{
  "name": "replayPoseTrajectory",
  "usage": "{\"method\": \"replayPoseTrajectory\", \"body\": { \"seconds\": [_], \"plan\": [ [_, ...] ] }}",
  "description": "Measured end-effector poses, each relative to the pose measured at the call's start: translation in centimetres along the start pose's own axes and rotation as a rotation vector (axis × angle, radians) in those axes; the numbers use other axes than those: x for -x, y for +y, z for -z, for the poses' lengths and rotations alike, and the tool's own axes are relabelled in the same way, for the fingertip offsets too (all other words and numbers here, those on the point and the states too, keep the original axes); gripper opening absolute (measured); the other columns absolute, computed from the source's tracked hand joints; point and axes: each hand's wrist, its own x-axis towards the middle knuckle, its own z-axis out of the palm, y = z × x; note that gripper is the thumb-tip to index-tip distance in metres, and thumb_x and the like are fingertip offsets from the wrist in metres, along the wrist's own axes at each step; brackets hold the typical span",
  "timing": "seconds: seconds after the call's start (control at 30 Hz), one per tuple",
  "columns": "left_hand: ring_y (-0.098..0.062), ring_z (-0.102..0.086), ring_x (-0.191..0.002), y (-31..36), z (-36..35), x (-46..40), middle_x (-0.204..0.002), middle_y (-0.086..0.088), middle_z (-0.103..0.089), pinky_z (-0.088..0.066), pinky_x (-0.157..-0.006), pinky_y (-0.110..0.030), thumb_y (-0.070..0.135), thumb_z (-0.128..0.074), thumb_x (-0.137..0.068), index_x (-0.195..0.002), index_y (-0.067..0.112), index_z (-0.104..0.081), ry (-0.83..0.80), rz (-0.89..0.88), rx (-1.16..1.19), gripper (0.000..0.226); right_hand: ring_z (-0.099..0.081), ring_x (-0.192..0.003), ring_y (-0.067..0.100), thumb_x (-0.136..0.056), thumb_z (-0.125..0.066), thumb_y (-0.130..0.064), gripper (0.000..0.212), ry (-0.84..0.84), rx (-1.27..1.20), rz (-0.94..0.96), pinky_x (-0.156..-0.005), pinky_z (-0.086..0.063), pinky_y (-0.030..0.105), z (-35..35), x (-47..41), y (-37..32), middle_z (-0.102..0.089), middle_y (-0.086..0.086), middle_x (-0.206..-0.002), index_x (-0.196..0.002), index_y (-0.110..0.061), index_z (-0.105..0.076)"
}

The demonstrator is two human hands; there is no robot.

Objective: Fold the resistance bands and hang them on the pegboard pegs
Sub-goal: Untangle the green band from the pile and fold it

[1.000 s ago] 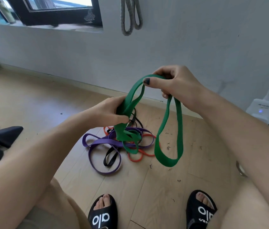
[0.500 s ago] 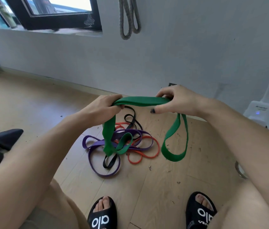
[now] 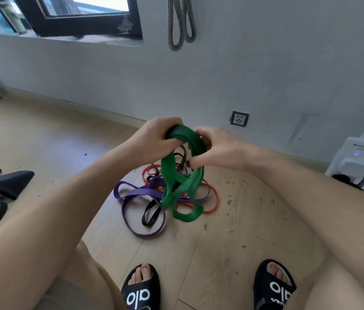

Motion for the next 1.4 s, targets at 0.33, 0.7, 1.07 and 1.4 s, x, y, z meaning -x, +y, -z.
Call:
{"method": "replayPoseTrajectory", "body": {
  "seconds": [0.33,0.7,1.07,1.4],
  "plan": [
    [-0.023,-0.057,-0.071,-1.4,0.7,0.4,-0.075,-0.001,-0.057,-0.051,-0.073,-0.052,0.049,-0.079,-0.071,-0.080,0.032,-0.057,-0.201,-0.025,0.033,0.029,-0.057,-0.074,0.010,-0.087,-0.065,-0.013,0.020,0.119,0.334,0.010,-0.059,-0.038,0.022,1.3,-0.4,0.3,-0.062,-0.007,-0.082,-0.088,-0.031,-0.058],
    [-0.013,-0.057,-0.069,-0.5,0.4,0.1,-0.080,0.007,-0.061,-0.049,-0.068,-0.040,0.021,-0.082,-0.083,-0.090,0.037,-0.052,-0.102,-0.087,0.035,0.033,-0.051,-0.069,0.010,-0.081,-0.070,-0.010,0.024,0.125,0.185,0.004,-0.057,-0.036,0.019,0.7,0.2,-0.6,-0.057,-0.006,-0.078,-0.091,-0.027,-0.057],
    [-0.019,-0.056,-0.076,-0.9,-0.4,0.0,-0.087,-0.001,-0.062,-0.048,-0.067,-0.036,0.018,-0.072,-0.071,-0.097,0.029,-0.048,-0.154,-0.111,-0.070,0.037,-0.040,-0.054,0.008,-0.072,-0.074,-0.006,0.028,0.319,0.001,0.043,-0.052,-0.031,0.020,0.7,0.2,-2.4,-0.043,-0.011,-0.056,-0.062,-0.019,-0.050],
    [-0.024,-0.066,-0.076,-2.4,-0.3,0.3,-0.086,-0.006,-0.069,-0.057,-0.073,-0.049,0.029,-0.057,-0.071,-0.098,0.017,-0.058,-0.161,0.021,-0.071,0.030,-0.033,-0.045,0.004,-0.072,-0.068,-0.004,0.020,0.470,-0.058,-0.003,-0.045,-0.028,0.017,2.8,0.7,-2.5,-0.036,-0.015,-0.046,-0.064,-0.012,-0.052]
  ]
}}
